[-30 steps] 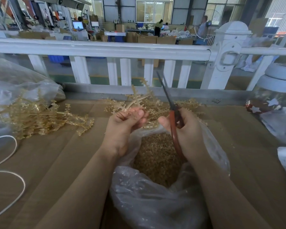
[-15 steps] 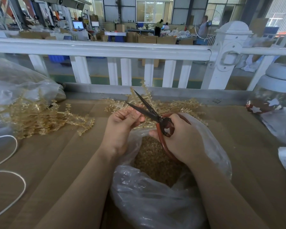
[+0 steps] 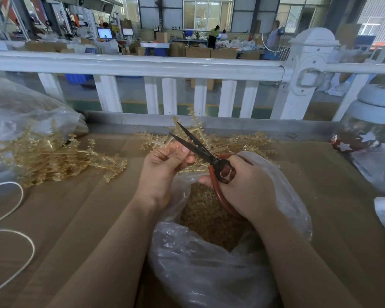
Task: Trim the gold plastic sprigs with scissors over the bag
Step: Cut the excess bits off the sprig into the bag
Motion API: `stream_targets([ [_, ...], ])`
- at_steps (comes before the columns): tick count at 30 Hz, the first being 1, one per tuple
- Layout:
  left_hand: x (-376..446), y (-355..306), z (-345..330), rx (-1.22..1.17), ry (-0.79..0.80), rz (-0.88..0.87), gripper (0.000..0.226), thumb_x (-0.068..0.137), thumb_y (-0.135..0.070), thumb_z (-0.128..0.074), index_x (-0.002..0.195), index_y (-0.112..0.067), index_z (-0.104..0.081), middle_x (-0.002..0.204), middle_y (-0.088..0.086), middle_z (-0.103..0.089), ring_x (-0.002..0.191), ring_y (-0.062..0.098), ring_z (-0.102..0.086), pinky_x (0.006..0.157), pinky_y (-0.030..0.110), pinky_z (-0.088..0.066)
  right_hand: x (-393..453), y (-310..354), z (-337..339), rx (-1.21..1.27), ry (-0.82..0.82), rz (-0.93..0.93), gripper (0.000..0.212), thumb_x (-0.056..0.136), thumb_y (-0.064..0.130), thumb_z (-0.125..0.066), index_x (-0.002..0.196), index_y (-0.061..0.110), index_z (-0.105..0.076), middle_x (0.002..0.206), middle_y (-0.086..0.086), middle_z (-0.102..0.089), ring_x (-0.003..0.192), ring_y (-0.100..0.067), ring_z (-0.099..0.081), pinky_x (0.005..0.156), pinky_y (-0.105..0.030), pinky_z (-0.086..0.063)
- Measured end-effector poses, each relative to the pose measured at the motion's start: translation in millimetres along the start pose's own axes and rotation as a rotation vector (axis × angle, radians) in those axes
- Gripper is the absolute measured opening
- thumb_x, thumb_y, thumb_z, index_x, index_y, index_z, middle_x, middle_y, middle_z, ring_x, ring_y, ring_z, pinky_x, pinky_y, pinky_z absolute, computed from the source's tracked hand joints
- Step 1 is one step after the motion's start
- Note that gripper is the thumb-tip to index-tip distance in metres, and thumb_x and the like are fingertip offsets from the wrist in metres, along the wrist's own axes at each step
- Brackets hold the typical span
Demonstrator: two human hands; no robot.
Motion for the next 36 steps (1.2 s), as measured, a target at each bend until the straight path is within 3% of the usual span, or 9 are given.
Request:
stream_targets([
  [7, 1.0, -1.5, 0.3, -0.023, -0.002, -0.017, 0.019, 0.080, -0.016, -0.068, 0.089, 0.000, -0.068, 0.072, 0.005, -0.066, 0.071, 0.014, -0.060, 0.073, 0.022, -0.051, 1.0, -0.7, -0.9, -0.022, -0.020, 0.011, 0.078, 0.069, 0.097, -0.035, 0.084, 0.027, -0.065, 0.066, 0.020, -0.054, 0.059, 0.000, -0.049, 0.057, -0.006, -0.033],
  [13, 0.2, -0.4, -0.8, -0.032, 0.001, 0.006, 0.006, 0.076, -0.012, -0.071, 0.075, -0.014, -0.077, 0.070, 0.002, -0.069, 0.071, 0.014, -0.063, 0.079, 0.026, -0.052, 1.7, 2.0, 1.4, -0.013, 0.007, 0.024, 0.080, 0.068, 0.098, -0.031, 0.095, 0.029, -0.062, 0.073, 0.020, -0.058, 0.062, 0.001, -0.050, 0.056, -0.006, -0.033],
  [18, -0.3, -0.6, -2.2, -0.035, 0.012, -0.002, 0.006, 0.077, -0.012, -0.071, 0.076, -0.013, -0.076, 0.072, 0.002, -0.069, 0.071, 0.014, -0.062, 0.080, 0.026, -0.051, 0.7, 2.7, 3.4, -0.003, -0.006, 0.030, 0.075, 0.071, 0.094, -0.040, 0.095, 0.028, -0.065, 0.070, 0.021, -0.055, 0.060, 0.001, -0.049, 0.056, -0.005, -0.033],
  [24, 0.2, -0.6, -1.3, -0.022, 0.017, -0.008, 0.007, 0.076, -0.015, -0.072, 0.082, -0.010, -0.074, 0.074, 0.002, -0.069, 0.072, 0.014, -0.061, 0.079, 0.027, -0.051, 0.8, 1.9, 1.7, 0.006, -0.027, 0.048, 0.076, 0.070, 0.093, -0.040, 0.090, 0.024, -0.068, 0.070, 0.017, -0.062, 0.062, -0.002, -0.057, 0.060, -0.021, -0.053],
  [27, 0.1, -1.3, -1.4, -0.029, 0.030, -0.022, 0.008, 0.073, -0.019, -0.076, 0.080, -0.015, -0.074, 0.075, 0.001, -0.069, 0.073, 0.015, -0.061, 0.079, 0.026, -0.051, 1.5, 1.4, 1.0, 0.018, -0.001, 0.036, 0.080, 0.068, 0.095, -0.038, 0.090, 0.024, -0.068, 0.072, 0.016, -0.063, 0.065, -0.003, -0.058, 0.063, -0.021, -0.053],
  [36, 0.0, 1.0, -4.2, 0.082, 0.016, -0.086, 0.007, 0.079, -0.008, -0.071, 0.077, -0.014, -0.075, 0.075, 0.002, -0.071, 0.073, 0.014, -0.064, 0.077, 0.025, -0.053, 1.4, 2.2, 5.3, -0.055, -0.013, 0.034, 0.072, 0.072, 0.090, -0.042, 0.091, 0.024, -0.064, 0.073, 0.016, -0.063, 0.062, -0.003, -0.053, 0.057, -0.016, -0.044],
])
Point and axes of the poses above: each hand's wrist, its own x-axis towards the middle knuckle, its own z-axis out of the back of the hand, y = z × x, the point moved 4 cm from there along x, towards the middle knuckle
